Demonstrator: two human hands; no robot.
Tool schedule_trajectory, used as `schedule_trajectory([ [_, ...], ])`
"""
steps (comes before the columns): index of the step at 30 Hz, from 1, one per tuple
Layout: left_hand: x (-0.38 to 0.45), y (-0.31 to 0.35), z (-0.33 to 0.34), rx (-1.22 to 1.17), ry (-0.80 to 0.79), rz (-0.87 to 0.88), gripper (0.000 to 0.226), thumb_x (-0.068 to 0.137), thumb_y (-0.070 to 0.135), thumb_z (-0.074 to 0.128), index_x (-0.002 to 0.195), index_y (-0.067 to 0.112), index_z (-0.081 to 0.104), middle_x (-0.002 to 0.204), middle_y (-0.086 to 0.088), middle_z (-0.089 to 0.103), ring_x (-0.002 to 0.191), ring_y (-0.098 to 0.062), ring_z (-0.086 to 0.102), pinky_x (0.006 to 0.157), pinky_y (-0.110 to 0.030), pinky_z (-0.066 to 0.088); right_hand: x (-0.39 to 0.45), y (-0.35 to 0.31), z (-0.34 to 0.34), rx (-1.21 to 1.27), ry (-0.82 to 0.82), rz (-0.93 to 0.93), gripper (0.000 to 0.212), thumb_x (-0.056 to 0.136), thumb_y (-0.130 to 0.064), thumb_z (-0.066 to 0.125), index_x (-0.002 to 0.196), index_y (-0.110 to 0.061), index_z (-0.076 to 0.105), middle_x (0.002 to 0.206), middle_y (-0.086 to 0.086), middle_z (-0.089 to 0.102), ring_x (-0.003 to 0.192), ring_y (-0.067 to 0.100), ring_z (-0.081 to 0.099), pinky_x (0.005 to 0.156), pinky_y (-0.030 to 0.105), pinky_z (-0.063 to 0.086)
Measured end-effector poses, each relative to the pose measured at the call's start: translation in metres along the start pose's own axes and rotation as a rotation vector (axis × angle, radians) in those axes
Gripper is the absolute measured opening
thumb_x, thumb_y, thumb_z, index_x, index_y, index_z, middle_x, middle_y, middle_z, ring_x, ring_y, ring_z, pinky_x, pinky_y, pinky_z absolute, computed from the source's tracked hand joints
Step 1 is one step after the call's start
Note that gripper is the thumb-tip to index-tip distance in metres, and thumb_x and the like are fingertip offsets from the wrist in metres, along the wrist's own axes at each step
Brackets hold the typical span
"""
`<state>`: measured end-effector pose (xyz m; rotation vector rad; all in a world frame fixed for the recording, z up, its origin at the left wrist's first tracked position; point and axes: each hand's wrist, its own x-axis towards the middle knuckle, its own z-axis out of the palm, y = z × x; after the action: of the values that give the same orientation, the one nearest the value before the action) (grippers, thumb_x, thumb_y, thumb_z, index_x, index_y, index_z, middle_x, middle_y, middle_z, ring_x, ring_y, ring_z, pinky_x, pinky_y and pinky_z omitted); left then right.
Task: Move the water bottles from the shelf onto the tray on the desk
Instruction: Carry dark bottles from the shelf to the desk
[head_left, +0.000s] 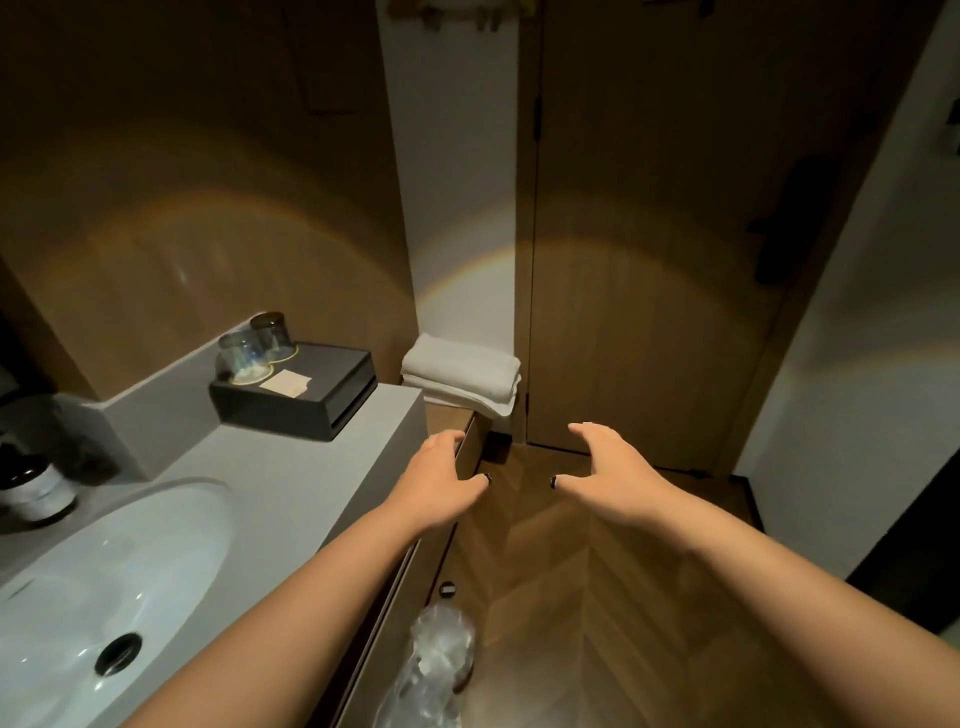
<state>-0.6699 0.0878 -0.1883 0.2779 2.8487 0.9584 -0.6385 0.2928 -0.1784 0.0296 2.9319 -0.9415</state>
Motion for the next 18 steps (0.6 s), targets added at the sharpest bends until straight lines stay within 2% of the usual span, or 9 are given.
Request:
schedule_trajectory([
  [3, 0.042, 0.011, 0.003, -0.001, 0.0, 0.003, 0.066, 0.088, 0.033, 0.06, 0.144, 0.017, 0.03, 0.15, -0.005, 0.033, 0.128, -0.025, 0.045, 0.104, -0.033, 0.037, 0.039, 0.01, -0.015, -0.015, -0.014, -0.018, 0.075, 0.086, -0.031, 0.062, 0.149, -0.016, 0.022, 0.157, 0.006, 0.018, 0.143, 0.022, 0.025, 0.112, 0.032, 0.029],
  [6, 0.081, 0.02, 0.011, -0.015, -0.001, -0.011, 0.066, 0.088, 0.033, 0.06, 0.144, 0.017, 0.03, 0.147, -0.007, 0.035, 0.121, -0.028, 0.051, 0.103, -0.036, 0.041, 0.077, 0.024, -0.029, -0.025, -0.028, -0.04, 0.074, 0.088, -0.031, 0.061, 0.149, -0.014, 0.022, 0.157, 0.007, 0.018, 0.145, 0.021, 0.019, 0.113, 0.031, 0.024],
  [10, 0.143, 0.038, 0.025, -0.021, 0.012, -0.043, 0.065, 0.089, 0.032, 0.06, 0.145, 0.016, 0.03, 0.147, -0.007, 0.037, 0.121, -0.027, 0.051, 0.103, -0.036, 0.04, 0.138, 0.049, -0.048, -0.032, -0.048, -0.055, 0.075, 0.087, -0.031, 0.061, 0.148, -0.013, 0.023, 0.157, 0.007, 0.019, 0.145, 0.021, 0.019, 0.113, 0.029, 0.023],
  [15, 0.214, 0.059, 0.042, -0.053, 0.042, -0.096, 0.065, 0.088, 0.031, 0.059, 0.145, 0.016, 0.03, 0.148, -0.005, 0.035, 0.119, -0.027, 0.052, 0.101, -0.035, 0.04, 0.209, 0.078, -0.078, -0.028, -0.073, -0.086, 0.075, 0.086, -0.032, 0.063, 0.148, -0.016, 0.023, 0.157, 0.006, 0.02, 0.138, 0.022, 0.034, 0.11, 0.032, 0.033],
  [18, 0.261, 0.073, 0.051, -0.078, 0.067, -0.151, 0.067, 0.088, 0.032, 0.059, 0.145, 0.016, 0.029, 0.148, -0.007, 0.036, 0.118, -0.028, 0.053, 0.101, -0.036, 0.041, 0.256, 0.094, -0.102, -0.021, -0.101, -0.13, 0.073, 0.086, -0.03, 0.062, 0.147, -0.017, 0.025, 0.155, 0.005, 0.023, 0.133, 0.022, 0.039, 0.107, 0.03, 0.034],
])
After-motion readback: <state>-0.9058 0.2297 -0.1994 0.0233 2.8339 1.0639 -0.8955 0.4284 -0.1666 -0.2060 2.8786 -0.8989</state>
